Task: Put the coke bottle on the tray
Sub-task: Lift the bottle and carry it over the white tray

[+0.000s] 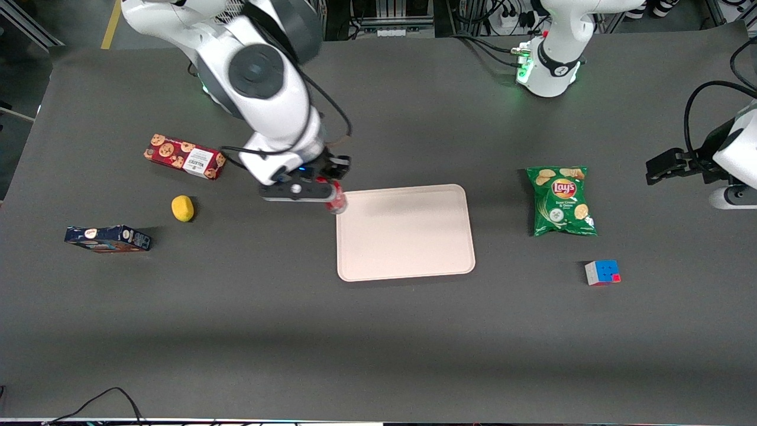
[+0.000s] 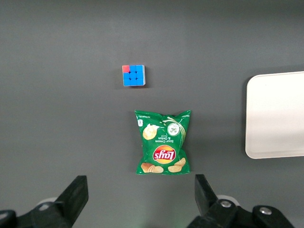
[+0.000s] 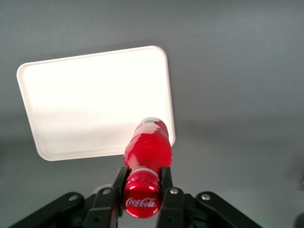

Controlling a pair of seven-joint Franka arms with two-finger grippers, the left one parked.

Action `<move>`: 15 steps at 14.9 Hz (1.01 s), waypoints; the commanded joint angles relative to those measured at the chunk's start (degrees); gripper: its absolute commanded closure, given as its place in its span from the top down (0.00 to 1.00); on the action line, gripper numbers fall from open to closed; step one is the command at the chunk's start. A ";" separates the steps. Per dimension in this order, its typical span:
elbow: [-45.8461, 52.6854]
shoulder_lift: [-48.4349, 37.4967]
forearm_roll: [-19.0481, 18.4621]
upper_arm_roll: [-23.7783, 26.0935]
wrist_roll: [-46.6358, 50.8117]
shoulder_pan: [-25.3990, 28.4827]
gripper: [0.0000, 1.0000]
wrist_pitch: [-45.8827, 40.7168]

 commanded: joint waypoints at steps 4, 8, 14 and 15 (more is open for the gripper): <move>4.57 13.52 -6.70 0.34 5.01 2.35 0.00 9.51; 2.29 15.56 -7.14 0.25 5.01 2.26 0.00 12.42; 0.52 15.56 -8.02 0.16 5.01 1.73 0.07 12.51; 0.52 15.56 -8.02 0.16 5.01 1.65 0.23 12.51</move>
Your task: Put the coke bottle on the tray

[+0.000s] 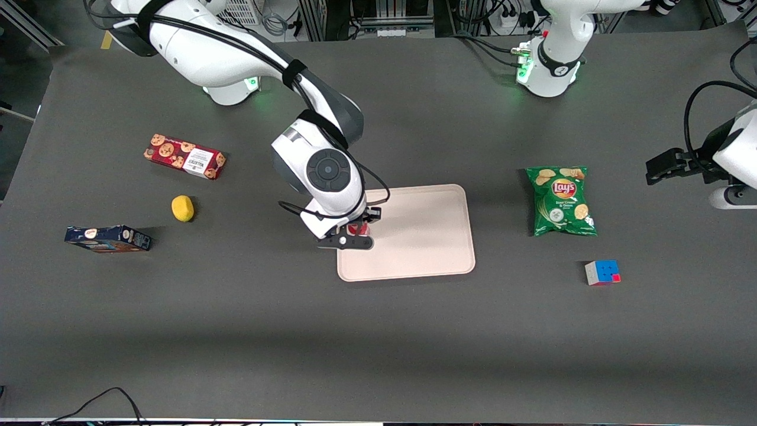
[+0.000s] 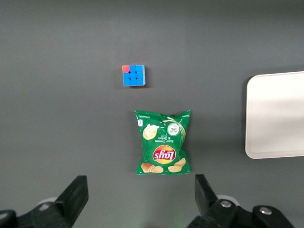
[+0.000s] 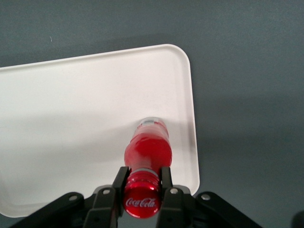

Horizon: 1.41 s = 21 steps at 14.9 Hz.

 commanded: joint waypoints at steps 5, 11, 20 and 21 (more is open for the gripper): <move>0.03 -2.61 -1.09 0.13 2.51 -1.13 1.00 0.61; -7.16 -19.82 1.62 0.57 -6.68 -13.41 1.00 -0.71; -28.08 -43.30 15.35 -22.35 -42.91 -17.30 1.00 -2.81; -27.92 -43.66 15.35 -23.76 -43.45 -17.30 1.00 -4.47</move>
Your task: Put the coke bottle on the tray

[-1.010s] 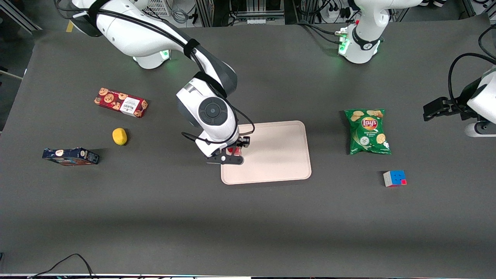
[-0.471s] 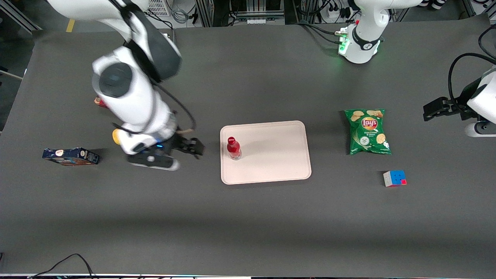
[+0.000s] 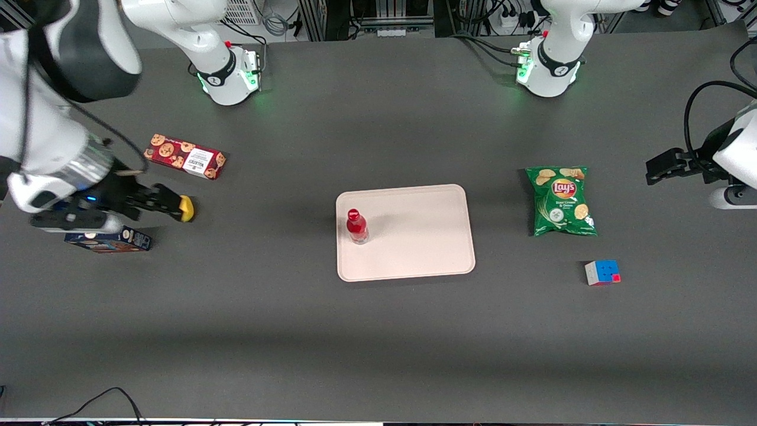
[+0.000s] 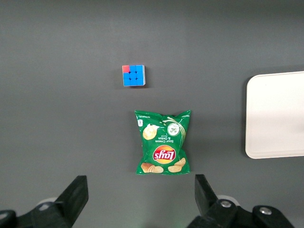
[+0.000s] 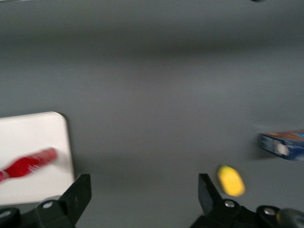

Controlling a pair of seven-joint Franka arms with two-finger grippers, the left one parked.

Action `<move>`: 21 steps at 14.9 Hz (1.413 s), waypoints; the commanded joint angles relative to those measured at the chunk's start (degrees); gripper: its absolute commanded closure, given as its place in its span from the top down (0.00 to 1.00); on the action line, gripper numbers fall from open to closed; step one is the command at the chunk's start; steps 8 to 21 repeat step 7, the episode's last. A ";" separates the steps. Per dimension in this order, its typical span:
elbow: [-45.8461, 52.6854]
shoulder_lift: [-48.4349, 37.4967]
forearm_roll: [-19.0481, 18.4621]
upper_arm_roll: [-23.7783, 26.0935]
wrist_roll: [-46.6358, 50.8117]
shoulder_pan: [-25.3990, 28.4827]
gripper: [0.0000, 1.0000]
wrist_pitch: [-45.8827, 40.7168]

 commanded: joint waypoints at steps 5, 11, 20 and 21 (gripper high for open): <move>-3.74 -5.17 1.35 -7.51 -10.05 0.42 1.00 -3.08; -2.77 -4.91 1.27 -7.51 -10.14 0.51 1.00 -3.69; -2.77 -4.91 1.27 -7.51 -10.14 0.51 1.00 -3.69; -2.77 -4.91 1.27 -7.51 -10.14 0.51 1.00 -3.69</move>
